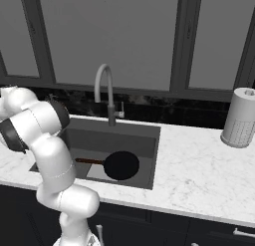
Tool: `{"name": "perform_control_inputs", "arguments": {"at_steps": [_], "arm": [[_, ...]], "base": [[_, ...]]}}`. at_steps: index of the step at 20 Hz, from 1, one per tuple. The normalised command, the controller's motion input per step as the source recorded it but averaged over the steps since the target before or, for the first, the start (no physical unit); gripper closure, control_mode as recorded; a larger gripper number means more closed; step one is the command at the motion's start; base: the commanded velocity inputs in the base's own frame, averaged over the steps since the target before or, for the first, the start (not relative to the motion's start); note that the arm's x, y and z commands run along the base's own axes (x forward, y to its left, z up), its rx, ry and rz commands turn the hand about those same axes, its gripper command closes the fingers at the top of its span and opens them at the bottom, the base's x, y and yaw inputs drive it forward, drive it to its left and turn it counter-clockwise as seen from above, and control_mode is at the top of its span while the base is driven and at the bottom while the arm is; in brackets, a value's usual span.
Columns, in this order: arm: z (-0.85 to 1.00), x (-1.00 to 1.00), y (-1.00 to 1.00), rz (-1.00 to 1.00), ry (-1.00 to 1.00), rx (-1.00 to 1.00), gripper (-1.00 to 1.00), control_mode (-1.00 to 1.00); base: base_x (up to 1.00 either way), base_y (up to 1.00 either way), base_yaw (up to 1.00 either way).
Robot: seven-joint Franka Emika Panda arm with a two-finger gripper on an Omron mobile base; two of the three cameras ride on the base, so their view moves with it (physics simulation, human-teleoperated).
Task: Pick the pan and sponge and place them into the sink. Then turn on the water.
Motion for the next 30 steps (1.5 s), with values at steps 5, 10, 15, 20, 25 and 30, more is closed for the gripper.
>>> {"name": "perform_control_inputs", "arguments": {"at_steps": [5,10,15,20,25,30], "arm": [[-0.39,0.22,0.01,0.06,-0.11,0.00,-1.00,-1.00],[-0.20,0.33,0.09,0.10,-0.05,0.00,-1.00,-1.00],[-0.17,0.34,0.18,0.09,0.00,0.00,-1.00,-1.00],[-0.25,0.29,0.12,0.08,0.00,0.00,-1.00,-1.00],[-0.28,0.18,0.13,0.05,0.00,0.00,-1.00,-1.00],[-0.25,0.00,0.20,0.00,-0.02,0.00,-1.00,-1.00]], "base": [[0.00,0.00,0.00],[0.00,0.00,0.00],[0.00,0.00,0.00],[0.00,0.00,0.00],[0.00,0.00,0.00],[0.00,0.00,0.00]]}}
